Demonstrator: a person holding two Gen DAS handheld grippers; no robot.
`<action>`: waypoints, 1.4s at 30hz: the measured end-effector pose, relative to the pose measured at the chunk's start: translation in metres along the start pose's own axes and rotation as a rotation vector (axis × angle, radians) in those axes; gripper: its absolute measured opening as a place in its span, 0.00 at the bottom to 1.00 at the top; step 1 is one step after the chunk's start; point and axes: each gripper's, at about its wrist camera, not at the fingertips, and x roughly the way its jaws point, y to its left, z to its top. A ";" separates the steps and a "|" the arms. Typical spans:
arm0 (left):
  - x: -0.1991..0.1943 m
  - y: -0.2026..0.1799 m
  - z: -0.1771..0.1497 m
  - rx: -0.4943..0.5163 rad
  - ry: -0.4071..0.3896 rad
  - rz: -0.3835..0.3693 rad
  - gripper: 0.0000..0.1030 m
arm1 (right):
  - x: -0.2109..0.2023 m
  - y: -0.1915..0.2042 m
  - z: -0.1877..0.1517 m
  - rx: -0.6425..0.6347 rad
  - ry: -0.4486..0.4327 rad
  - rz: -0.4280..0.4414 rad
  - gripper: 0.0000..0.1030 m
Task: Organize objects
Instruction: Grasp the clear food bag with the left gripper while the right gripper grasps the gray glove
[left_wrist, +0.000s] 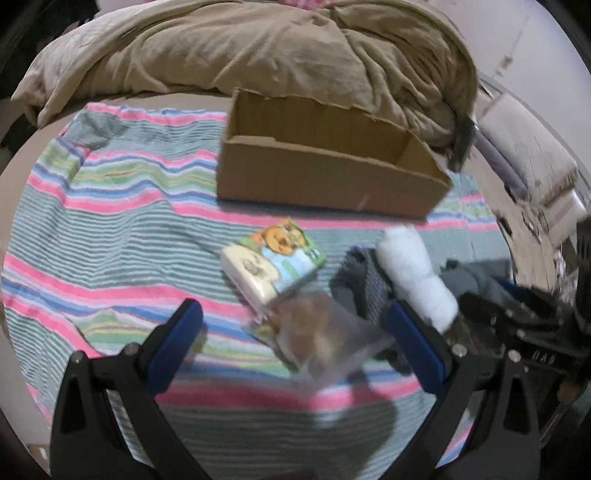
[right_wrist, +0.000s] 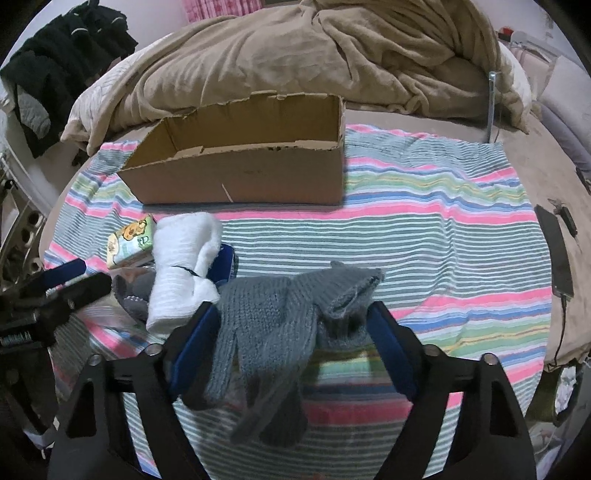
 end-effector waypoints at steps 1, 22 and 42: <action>0.004 0.003 0.001 -0.008 0.000 0.009 0.98 | 0.002 0.000 0.000 -0.004 0.001 0.002 0.77; 0.018 0.006 -0.015 0.010 0.073 -0.085 0.51 | -0.026 0.000 0.001 -0.043 -0.098 0.044 0.24; 0.014 -0.002 -0.022 0.056 0.106 -0.096 0.44 | -0.067 -0.011 0.001 -0.009 -0.190 0.070 0.05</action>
